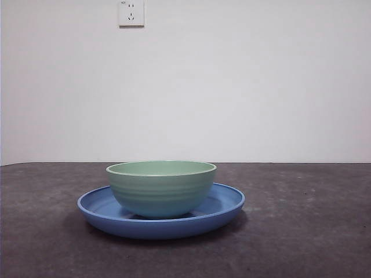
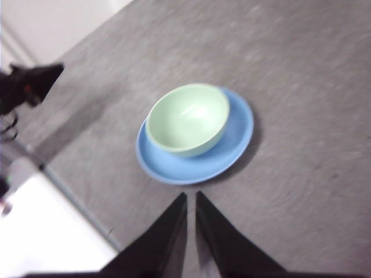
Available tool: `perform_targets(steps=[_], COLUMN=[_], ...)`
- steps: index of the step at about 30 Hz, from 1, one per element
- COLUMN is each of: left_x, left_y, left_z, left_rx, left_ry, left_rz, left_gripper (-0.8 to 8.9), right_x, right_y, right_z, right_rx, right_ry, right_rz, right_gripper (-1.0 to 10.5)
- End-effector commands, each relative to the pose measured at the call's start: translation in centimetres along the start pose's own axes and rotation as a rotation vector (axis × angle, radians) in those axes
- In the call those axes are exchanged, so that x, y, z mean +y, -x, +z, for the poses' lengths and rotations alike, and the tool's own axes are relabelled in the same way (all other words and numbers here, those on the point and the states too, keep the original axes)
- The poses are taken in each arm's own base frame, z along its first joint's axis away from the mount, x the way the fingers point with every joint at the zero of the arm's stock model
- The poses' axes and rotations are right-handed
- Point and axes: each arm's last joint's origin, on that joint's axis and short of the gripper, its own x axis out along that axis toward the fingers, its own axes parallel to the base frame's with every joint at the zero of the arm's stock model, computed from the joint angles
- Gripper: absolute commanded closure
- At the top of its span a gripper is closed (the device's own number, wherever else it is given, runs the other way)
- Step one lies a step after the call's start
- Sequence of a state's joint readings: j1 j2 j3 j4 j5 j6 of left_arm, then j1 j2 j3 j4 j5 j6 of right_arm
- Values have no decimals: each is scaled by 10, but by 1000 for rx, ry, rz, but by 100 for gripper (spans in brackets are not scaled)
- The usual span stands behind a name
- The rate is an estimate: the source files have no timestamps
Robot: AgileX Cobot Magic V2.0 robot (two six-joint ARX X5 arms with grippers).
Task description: Place the green bowl on the blue plate
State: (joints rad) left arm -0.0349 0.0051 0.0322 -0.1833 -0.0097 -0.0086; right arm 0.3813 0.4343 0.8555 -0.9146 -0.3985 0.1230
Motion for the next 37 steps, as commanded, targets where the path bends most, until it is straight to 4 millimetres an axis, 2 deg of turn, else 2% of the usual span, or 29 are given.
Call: perform_targets(steps=[1,4,8,12,18,21,27,30,37], left_x=[0,0,0,0,0,0,0,0,0], left_y=[-2,-2,-2,-2,-2,-2,-2,-2,-2], left_z=[-7,-7,-7,-7,-7,-7,-7,-7,-7], left_rx=[24,24,24,24,24,24,24,24,25], left_ry=[-16,-16,-16,-16,-16,-16,-16,-16,-16], left_rz=[4,4,4,4,4,4,4,4,4], left_gripper=[795,795,795,795,795,795,795,795,795], right_x=[-4,-16,-41,-65,-93,-100,-102,-103,-103], right_y=[2,-7,-27,-43,-67,-75,-75,-78,-78], right_z=[1,-7,-32,-62,-106,-120,-124,-131,-131], right_rx=[-105,-252,-456,-549,-508,-494,-457,-383,-369], right_ry=[81,220,331,312,180,114,75,43,89], right_rz=[-51,-182,-353,-539,-663,-704,-787,-793,-803], right_gripper=[924,924,924,924,924,924,924,924,924])
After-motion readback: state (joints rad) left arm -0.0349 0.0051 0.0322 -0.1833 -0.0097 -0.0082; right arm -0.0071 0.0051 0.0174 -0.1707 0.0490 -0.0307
